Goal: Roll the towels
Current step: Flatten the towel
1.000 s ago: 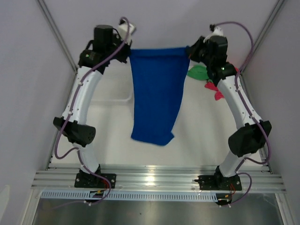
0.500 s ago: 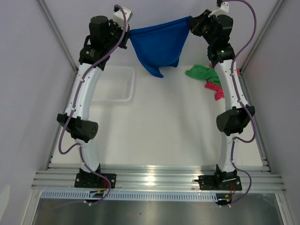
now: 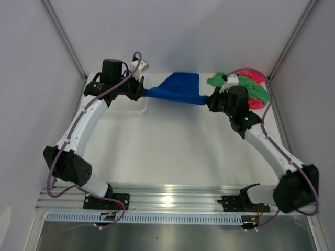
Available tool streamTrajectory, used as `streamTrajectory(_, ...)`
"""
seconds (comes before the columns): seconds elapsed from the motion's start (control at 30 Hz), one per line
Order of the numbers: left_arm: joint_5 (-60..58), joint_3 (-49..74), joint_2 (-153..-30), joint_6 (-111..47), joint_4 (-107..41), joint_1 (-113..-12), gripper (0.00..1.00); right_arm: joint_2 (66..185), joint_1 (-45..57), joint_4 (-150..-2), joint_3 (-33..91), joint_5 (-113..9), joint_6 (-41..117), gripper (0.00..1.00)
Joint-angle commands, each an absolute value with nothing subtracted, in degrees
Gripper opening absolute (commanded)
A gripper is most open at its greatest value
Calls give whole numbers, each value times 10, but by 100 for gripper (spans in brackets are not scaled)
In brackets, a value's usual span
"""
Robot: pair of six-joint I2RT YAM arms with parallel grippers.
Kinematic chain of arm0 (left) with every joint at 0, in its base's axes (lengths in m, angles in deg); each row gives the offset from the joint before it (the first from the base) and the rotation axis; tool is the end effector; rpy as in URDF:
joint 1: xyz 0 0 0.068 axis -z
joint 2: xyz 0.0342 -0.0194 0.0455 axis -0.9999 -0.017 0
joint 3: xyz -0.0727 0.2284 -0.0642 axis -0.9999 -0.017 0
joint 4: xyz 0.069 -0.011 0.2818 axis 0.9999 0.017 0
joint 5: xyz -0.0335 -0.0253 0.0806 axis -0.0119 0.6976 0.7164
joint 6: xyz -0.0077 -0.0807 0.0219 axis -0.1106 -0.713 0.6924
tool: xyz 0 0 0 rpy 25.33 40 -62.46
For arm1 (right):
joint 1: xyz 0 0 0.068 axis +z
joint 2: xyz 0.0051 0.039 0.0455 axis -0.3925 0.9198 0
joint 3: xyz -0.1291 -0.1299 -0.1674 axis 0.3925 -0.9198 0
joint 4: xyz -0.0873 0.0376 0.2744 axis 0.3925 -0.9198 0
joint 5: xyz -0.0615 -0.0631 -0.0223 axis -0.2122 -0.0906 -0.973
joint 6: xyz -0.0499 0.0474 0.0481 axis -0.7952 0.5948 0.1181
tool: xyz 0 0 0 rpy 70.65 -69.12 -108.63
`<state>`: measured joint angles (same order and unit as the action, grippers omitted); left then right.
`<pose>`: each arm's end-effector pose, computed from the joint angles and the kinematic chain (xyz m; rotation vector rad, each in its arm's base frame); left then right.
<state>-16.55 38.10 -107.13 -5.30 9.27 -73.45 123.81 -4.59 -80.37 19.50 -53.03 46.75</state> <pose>0.3878 -0.1388 0.3621 0.7877 1.9929 -0.4518 0.3742 0.1337 0.2978 -0.1265 1.9110 0.5048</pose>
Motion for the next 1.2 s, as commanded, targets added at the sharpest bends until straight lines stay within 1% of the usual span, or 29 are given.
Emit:
streamTrajectory(0.0, -212, 293, -953, -43, 116, -743, 1, 1117, -7, -786, 70, -626, 460, 0)
streamTrajectory(0.07, -216, 268, -909, -41, 141, -743, 1, 1048, 10, -811, 41, -645, 480, 0)
streamTrajectory(0.13, -216, 263, -882, -43, 158, -742, 1, 1006, 15, -861, 46, -651, 489, 0)
streamTrajectory(0.2, -214, 283, -849, -45, 181, -738, 1, 966, 20, -919, 78, -658, 484, 0)
streamTrajectory(0.23, -213, 291, -840, -47, 187, -737, 1, 959, 20, -936, 101, -661, 471, 0)
streamTrajectory(0.27, -212, 296, -832, -49, 191, -734, 1, 957, 23, -953, 151, -664, 463, 0)
streamTrajectory(0.33, -214, 324, -820, -53, 206, -729, 1, 962, 25, -991, 199, -665, 450, 0)
streamTrajectory(0.37, -219, 334, -817, -55, 209, -726, 1, 965, 25, -1001, 239, -666, 439, 0)
streamTrajectory(0.47, -226, 360, -810, -60, 220, -717, 1, 981, 27, -1031, 294, -669, 420, 0)
streamTrajectory(0.6, -227, 415, -808, -67, 234, -715, 1, 1012, 36, -1070, 402, -663, 412, 0)
streamTrajectory(0.8, -191, 492, -816, -69, 203, -715, 1, 1044, 47, -1076, 480, -662, 406, 0)
streamTrajectory(0.9, -175, 517, -843, -67, 188, -715, 1, 1077, 47, -1075, 541, -654, 395, 0)
streamTrajectory(1.0, -164, 546, -873, -70, 173, -715, 1, 1130, 46, -1080, 632, -670, 360, 0)
streamTrajectory(1.17, -153, 571, -910, -76, 153, -715, 1, 1213, 24, -1077, 690, -678, 339, 0)
